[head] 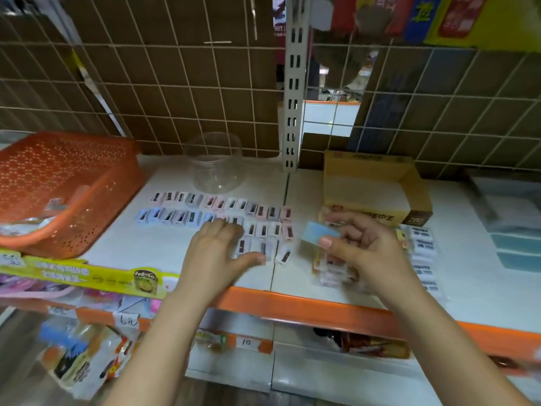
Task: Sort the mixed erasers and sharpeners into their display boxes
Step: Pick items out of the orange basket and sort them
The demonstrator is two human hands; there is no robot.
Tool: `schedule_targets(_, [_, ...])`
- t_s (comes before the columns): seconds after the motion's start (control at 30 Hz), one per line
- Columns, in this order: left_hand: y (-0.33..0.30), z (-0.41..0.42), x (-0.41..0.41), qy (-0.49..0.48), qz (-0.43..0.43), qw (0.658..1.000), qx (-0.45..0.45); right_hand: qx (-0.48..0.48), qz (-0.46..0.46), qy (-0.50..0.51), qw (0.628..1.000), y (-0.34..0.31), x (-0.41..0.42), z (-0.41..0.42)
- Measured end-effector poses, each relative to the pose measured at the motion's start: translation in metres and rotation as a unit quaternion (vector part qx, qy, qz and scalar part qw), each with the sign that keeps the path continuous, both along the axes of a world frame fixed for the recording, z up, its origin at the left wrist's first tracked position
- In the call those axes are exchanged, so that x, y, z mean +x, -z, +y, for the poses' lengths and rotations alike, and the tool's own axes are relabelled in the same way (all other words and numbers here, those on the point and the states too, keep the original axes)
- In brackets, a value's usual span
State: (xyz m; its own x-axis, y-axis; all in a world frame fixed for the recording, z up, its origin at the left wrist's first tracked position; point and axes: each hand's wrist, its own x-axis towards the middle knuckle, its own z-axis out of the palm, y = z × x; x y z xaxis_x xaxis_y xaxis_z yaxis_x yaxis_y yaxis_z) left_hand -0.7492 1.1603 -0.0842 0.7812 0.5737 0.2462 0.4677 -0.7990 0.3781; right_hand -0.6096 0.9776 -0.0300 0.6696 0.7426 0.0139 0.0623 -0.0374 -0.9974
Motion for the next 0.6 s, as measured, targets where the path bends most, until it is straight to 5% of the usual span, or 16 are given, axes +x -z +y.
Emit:
schedule_targets(0.23, [-0.017,-0.046,0.026,0.121,-0.045,0.986,0.102,-0.031,0.037,0.095,0.994,0.000,0.009,-0.035])
schedule_targets(0.6, [-0.033,-0.163,0.113,0.215,-0.064,0.971,0.081,-0.078,-0.024,0.221,0.972,0.005,0.078,-0.149])
